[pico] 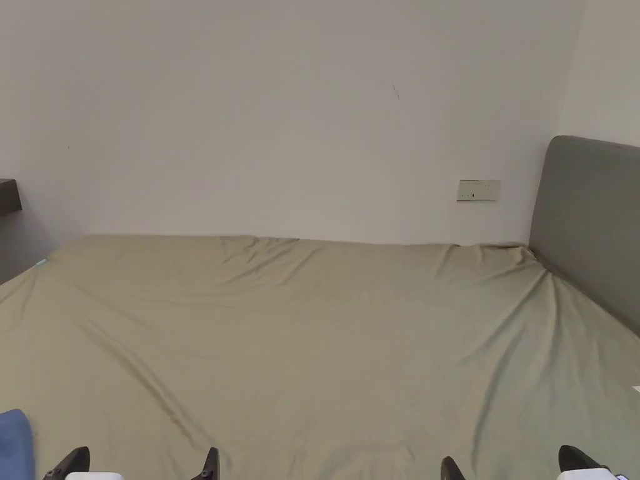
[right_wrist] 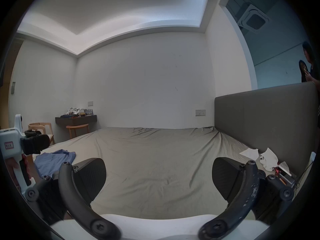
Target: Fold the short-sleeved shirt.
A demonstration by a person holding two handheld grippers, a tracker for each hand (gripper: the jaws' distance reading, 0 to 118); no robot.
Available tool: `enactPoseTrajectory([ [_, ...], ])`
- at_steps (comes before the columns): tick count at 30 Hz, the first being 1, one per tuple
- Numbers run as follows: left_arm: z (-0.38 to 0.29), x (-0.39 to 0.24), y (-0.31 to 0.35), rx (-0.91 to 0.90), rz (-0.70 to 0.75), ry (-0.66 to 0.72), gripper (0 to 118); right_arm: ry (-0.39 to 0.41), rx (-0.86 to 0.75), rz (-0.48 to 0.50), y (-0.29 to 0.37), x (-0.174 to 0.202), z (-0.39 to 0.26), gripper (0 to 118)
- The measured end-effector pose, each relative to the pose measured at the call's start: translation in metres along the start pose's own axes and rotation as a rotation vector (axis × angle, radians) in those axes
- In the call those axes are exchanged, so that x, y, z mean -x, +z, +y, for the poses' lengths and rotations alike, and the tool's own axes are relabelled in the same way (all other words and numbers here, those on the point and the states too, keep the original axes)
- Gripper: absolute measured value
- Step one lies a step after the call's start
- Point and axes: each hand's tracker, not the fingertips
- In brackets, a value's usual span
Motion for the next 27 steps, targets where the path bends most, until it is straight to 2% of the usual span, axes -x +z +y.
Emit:
enactPoseTrajectory([
  [13,0.004,0.000,0.000,0.017,0.000,0.044,118,-0.037,0.010,-0.024,0.002,-0.009,-0.004,118],
  [27,0.006,-0.004,0.006,0.031,0.005,0.033,118,-0.029,0.006,-0.036,0.011,-0.010,-0.003,118],
])
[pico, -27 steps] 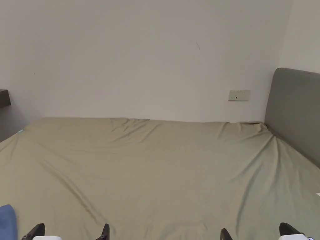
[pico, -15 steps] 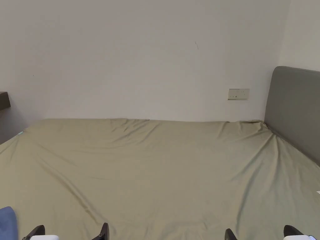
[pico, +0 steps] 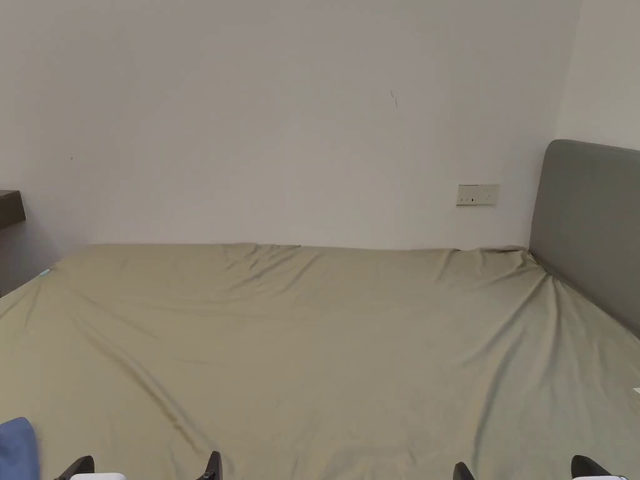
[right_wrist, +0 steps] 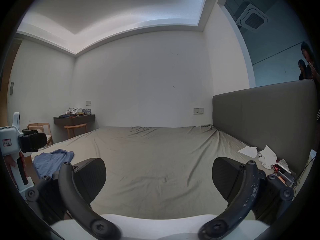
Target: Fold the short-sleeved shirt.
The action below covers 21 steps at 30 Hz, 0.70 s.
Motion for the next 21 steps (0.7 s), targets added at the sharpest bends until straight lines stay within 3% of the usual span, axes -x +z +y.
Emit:
enactPoseTrajectory([
  [7,0.002,-0.011,0.007,-0.030,0.039,-0.079,117,0.047,-0.018,0.003,0.008,0.003,0.002,118],
  [8,0.002,-0.013,0.007,-0.029,0.051,-0.091,105,0.068,-0.013,-0.027,0.008,0.005,0.002,115],
  [9,0.003,-0.014,0.007,-0.035,0.042,-0.077,85,0.076,-0.009,-0.062,0.008,0.007,0.001,100],
  [10,0.005,-0.012,0.008,-0.029,0.037,-0.071,55,0.062,-0.018,-0.056,0.009,0.006,0.001,75],
  [11,0.006,-0.012,0.007,-0.001,-0.011,-0.048,10,0.045,-0.012,-0.038,0.010,0.002,0.001,24],
  [12,0.005,-0.012,0.007,0.006,-0.019,-0.046,0,0.025,-0.006,-0.018,0.011,0.000,0.001,3],
  [17,0.005,-0.014,0.012,-0.012,-0.009,-0.080,0,0.051,0.006,-0.039,0.011,0.003,0.000,2],
  [21,0.010,0.001,0.025,-0.017,0.035,-0.073,0,0.036,0.017,0.005,0.002,0.014,0.001,1],
])
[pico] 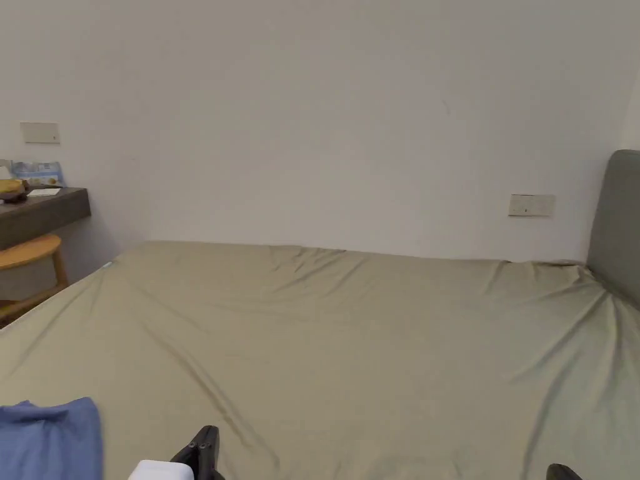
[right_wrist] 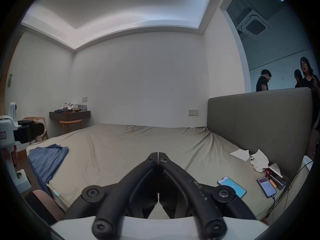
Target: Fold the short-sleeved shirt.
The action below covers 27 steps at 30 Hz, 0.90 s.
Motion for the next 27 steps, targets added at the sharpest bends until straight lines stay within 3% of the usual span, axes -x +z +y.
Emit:
enactPoseTrajectory([
  [3,0.001,0.025,0.021,-0.001,0.107,-0.027,0,-0.001,-0.003,0.102,-0.015,0.027,0.005,1],
  [10,0.006,0.099,0.100,0.008,0.429,-0.030,0,0.030,-0.017,0.463,-0.041,0.136,0.015,1],
  [15,0.005,0.128,0.157,0.016,0.620,-0.014,0,0.031,-0.010,0.647,-0.043,0.195,0.017,1],
  [21,0.003,0.143,0.180,0.041,0.693,0.011,0,0.036,-0.015,0.728,-0.038,0.223,0.019,1],
  [27,-0.013,0.145,0.148,0.091,0.627,0.042,0,0.075,-0.008,0.707,-0.043,0.216,0.015,1],
])
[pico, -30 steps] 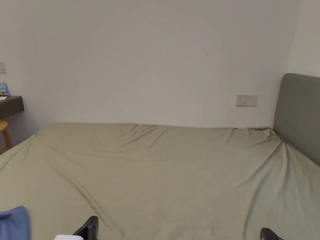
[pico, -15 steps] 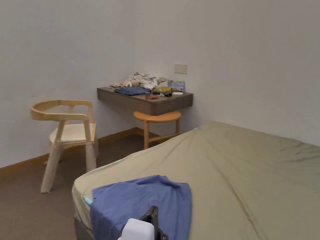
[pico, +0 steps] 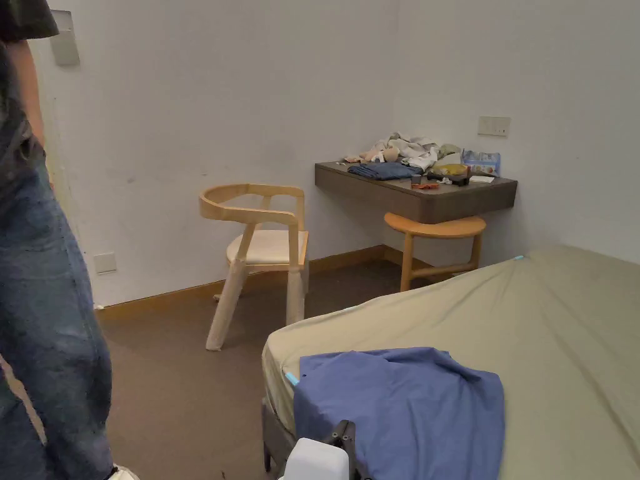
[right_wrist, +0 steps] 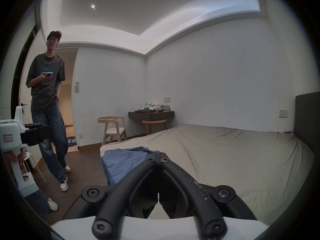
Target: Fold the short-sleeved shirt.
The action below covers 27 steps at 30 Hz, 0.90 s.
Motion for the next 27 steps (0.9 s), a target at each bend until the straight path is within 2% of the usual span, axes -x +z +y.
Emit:
enactPoseTrajectory([
  [5,-0.018,-0.027,-0.066,0.085,-0.107,0.017,0,0.015,0.047,-0.065,-0.003,-0.026,-0.014,1],
  [9,-0.038,-0.054,-0.158,0.190,-0.188,0.000,0,0.047,0.092,-0.123,-0.010,-0.049,-0.025,1],
  [14,-0.066,-0.094,-0.305,0.400,-0.281,-0.046,0,-0.034,0.194,-0.155,-0.037,-0.081,-0.047,1],
  [19,-0.084,-0.128,-0.431,0.596,-0.376,-0.007,0,-0.043,0.291,-0.173,-0.065,-0.101,-0.073,1],
  [22,-0.100,-0.148,-0.486,0.740,-0.253,-0.010,0,-0.030,0.306,-0.149,-0.080,-0.106,-0.082,1],
  [23,-0.105,-0.151,-0.498,0.752,-0.233,-0.019,17,-0.022,0.285,-0.140,-0.081,-0.106,-0.083,1],
  [24,-0.105,-0.153,-0.502,0.709,-0.226,-0.026,45,-0.018,0.272,-0.120,-0.079,-0.107,-0.085,1],
  [26,-0.109,-0.161,-0.521,0.687,-0.203,-0.073,115,0.002,0.265,-0.110,-0.075,-0.108,-0.089,1],
  [27,-0.114,-0.165,-0.527,0.718,-0.194,-0.097,118,0.011,0.265,-0.113,-0.074,-0.107,-0.091,1],
])
